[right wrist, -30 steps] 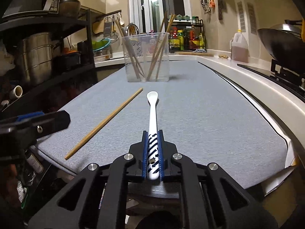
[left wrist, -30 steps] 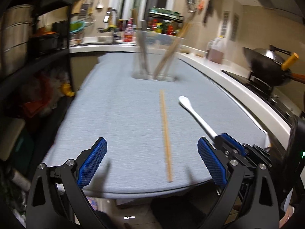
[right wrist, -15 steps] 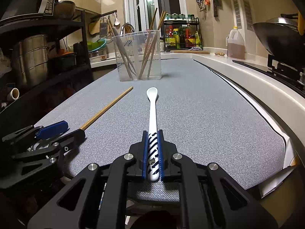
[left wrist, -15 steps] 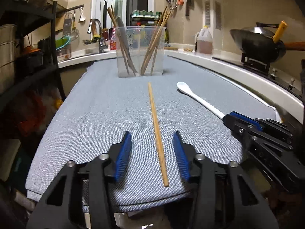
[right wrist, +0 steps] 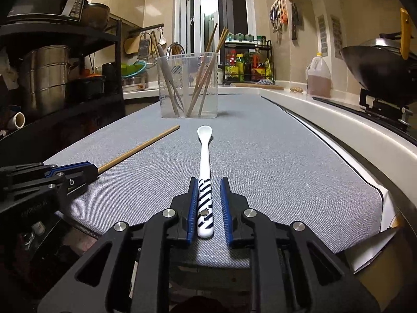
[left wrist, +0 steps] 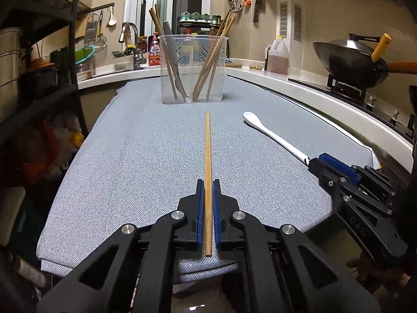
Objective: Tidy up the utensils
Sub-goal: 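Carry the left tool's chopstick over the container while the right tool carries the spoon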
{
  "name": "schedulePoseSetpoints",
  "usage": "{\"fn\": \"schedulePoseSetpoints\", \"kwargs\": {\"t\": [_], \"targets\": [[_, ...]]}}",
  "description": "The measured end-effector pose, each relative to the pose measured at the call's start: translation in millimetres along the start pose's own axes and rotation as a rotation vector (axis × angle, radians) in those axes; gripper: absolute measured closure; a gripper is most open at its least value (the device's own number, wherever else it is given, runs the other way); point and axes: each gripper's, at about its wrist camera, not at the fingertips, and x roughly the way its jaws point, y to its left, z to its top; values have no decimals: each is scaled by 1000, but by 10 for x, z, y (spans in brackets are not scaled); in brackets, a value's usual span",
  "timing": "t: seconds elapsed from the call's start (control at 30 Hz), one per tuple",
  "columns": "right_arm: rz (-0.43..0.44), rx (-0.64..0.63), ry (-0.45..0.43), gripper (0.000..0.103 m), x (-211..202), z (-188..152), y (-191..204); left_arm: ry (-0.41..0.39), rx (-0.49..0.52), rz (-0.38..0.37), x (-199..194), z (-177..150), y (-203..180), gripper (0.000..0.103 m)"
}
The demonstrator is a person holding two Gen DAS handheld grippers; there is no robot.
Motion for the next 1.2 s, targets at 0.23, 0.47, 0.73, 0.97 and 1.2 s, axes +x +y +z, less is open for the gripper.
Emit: {"fn": "schedulePoseSetpoints", "kwargs": {"t": [0.23, 0.47, 0.73, 0.97, 1.2], "targets": [[25, -19, 35, 93, -19, 86, -9, -56, 27, -7, -188, 156, -56, 97], [34, -31, -46, 94, -197, 362, 13, -164, 40, -23, -454, 501, -52, 97], [49, -1, -90, 95, -145, 714, -30, -197, 36, -32, -477, 780, -43, 97], [62, 32, -100, 96, -13, 1037, -51, -195, 44, -34, -434, 1028, -12, 97], [71, 47, -62, 97, 194, 1452, -83, -134, 46, -49, -298, 1352, 98, 97]]}}
